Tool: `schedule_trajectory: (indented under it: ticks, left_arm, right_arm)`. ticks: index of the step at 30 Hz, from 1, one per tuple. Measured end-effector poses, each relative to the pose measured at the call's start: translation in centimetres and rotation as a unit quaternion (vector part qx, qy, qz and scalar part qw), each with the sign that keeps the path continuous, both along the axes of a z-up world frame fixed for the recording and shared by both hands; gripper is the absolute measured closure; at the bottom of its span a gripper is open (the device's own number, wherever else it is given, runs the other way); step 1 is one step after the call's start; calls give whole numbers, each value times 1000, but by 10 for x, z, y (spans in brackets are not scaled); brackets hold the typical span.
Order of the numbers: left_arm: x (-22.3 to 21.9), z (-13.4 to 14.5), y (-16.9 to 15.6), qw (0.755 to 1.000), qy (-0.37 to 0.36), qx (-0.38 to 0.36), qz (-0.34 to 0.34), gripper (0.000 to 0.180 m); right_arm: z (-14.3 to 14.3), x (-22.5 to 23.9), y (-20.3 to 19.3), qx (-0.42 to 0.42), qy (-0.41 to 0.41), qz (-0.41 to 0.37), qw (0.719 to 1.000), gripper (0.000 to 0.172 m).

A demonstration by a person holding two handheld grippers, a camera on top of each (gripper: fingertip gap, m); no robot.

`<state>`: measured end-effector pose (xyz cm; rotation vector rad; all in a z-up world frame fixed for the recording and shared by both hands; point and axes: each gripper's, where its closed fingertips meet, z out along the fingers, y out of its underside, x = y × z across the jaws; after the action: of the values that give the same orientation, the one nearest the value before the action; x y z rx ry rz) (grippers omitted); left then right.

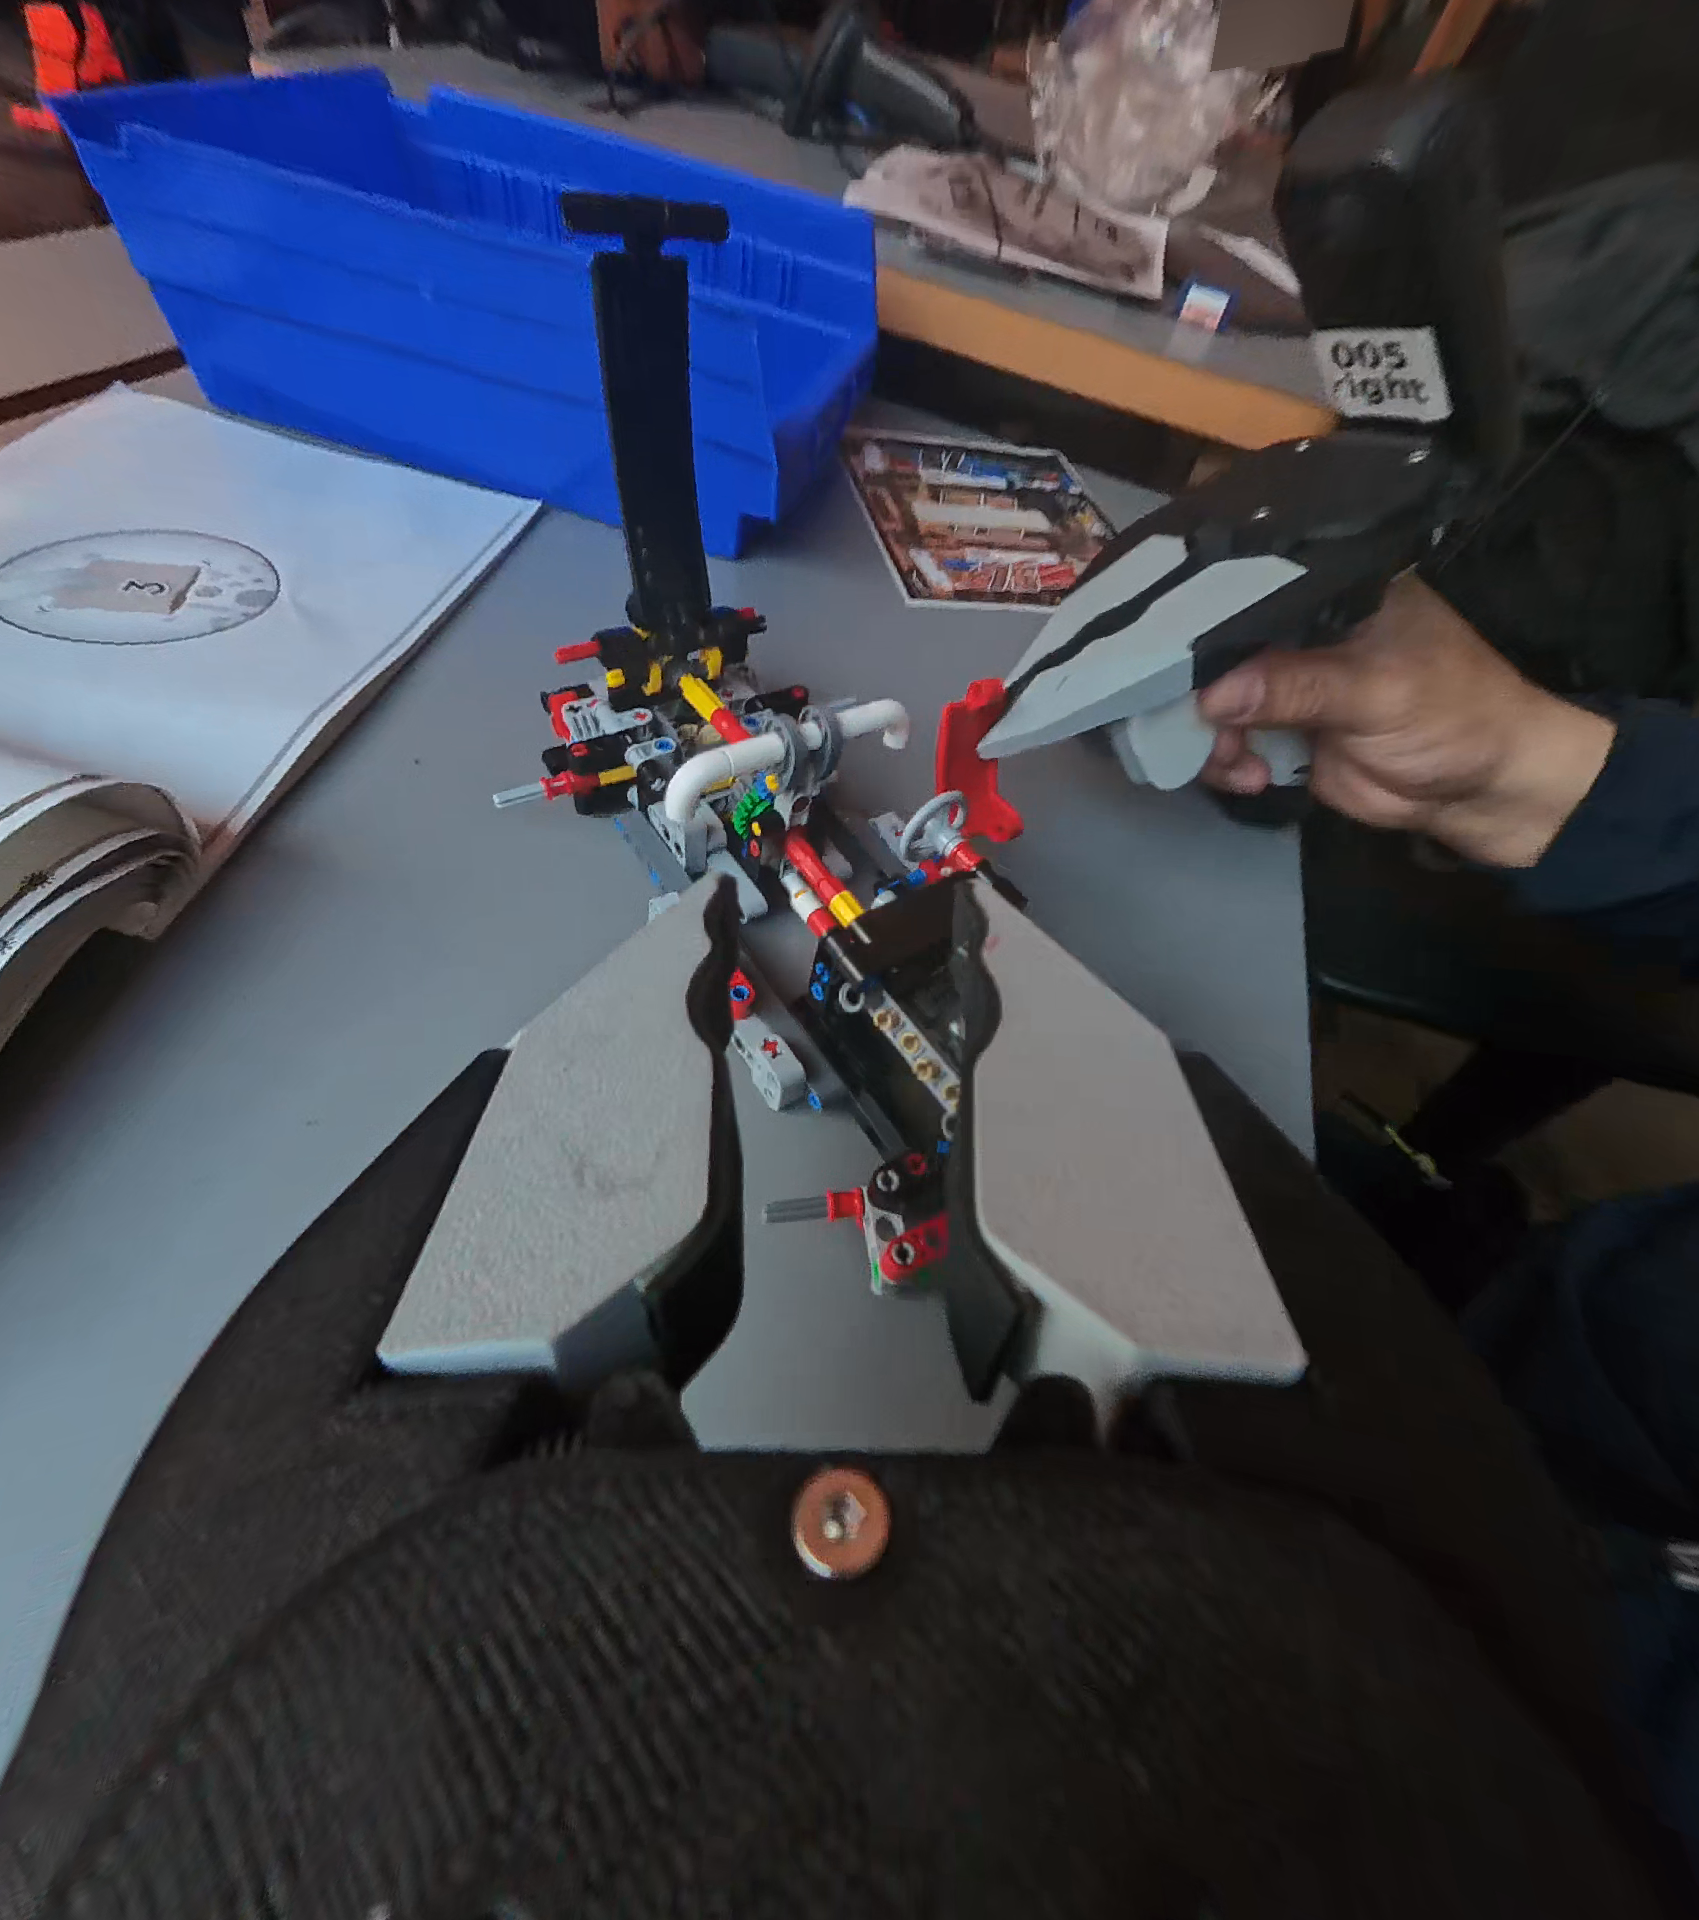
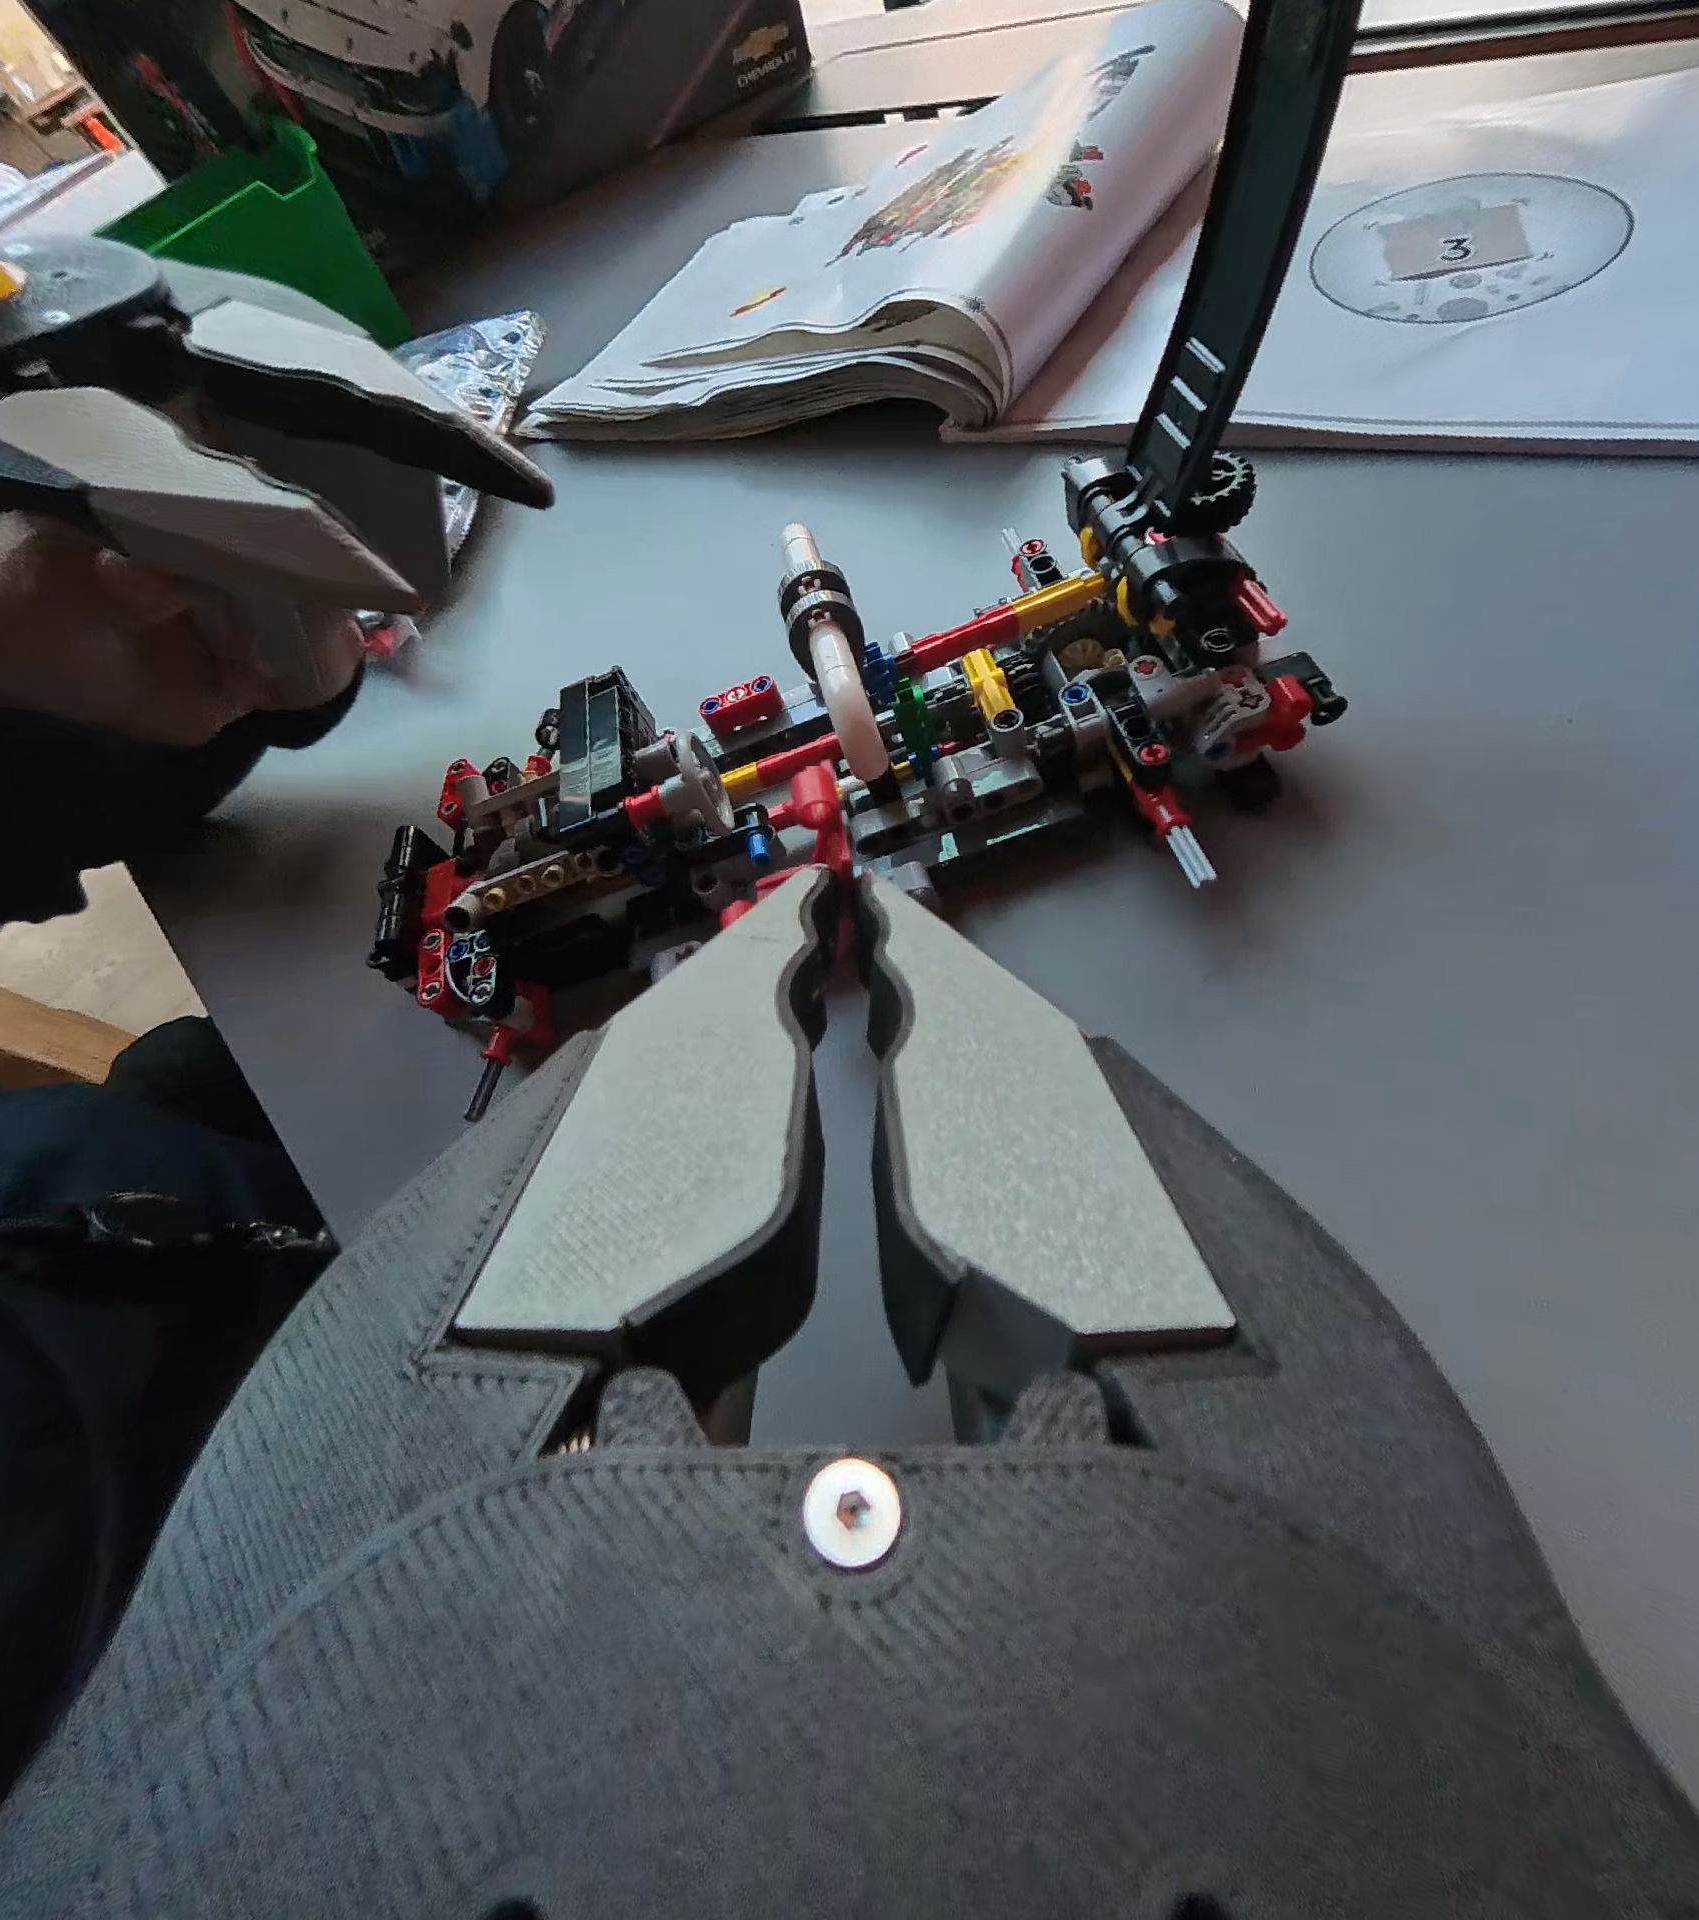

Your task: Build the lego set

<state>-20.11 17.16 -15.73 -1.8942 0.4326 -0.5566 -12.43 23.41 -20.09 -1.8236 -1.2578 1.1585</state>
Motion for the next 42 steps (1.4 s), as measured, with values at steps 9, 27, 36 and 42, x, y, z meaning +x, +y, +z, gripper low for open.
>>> schedule_trajectory:
  ticks: [9, 27, 36, 42]
  left_arm:
    - [0, 2, -14, 999, -22, 30, -4, 149]
    - [3, -4, -16, 993, -112, -36, -24, 151]
    - [5, -11, -15, 995, -78, -39, -41, 152]
    - [12, -20, -6, 994, -1, -72, -84, 149]
  right_arm:
    - [2, -7, 2, 17, 7, 12, 1000, 172]
    - [-1, -10, 3, 10, 0, 16, 1000, 172]
    - [15, -12, -4, 52, 45, 10, 998, 172]
    - [12, -10, -6, 81, 27, 11, 996, 172]
